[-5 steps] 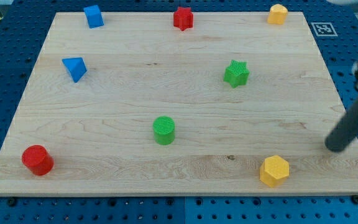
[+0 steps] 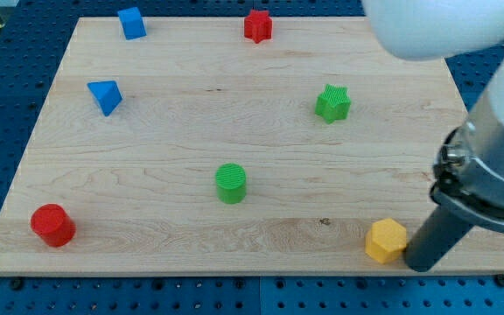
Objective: Move the yellow hexagon diagonally bottom left to the green star
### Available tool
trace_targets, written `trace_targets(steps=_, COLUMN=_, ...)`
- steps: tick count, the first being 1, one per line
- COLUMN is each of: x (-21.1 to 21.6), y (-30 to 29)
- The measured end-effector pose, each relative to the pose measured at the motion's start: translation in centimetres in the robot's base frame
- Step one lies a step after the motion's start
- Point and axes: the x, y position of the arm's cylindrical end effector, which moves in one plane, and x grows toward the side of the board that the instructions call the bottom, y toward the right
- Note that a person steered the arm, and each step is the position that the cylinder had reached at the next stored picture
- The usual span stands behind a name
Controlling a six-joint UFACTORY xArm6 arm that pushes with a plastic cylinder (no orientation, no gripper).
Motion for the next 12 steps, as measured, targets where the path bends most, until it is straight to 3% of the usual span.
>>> trace_targets(steps=2, x=-0.1, y=-4.1)
trace_targets(steps=4, x=0.0, y=4.8)
trace_targets(steps=5, x=-1.7, y=4.8)
trace_targets(steps=9, x=-2.3, y=-5.1)
trace_targets(steps=12, x=-3.7, y=-5.4)
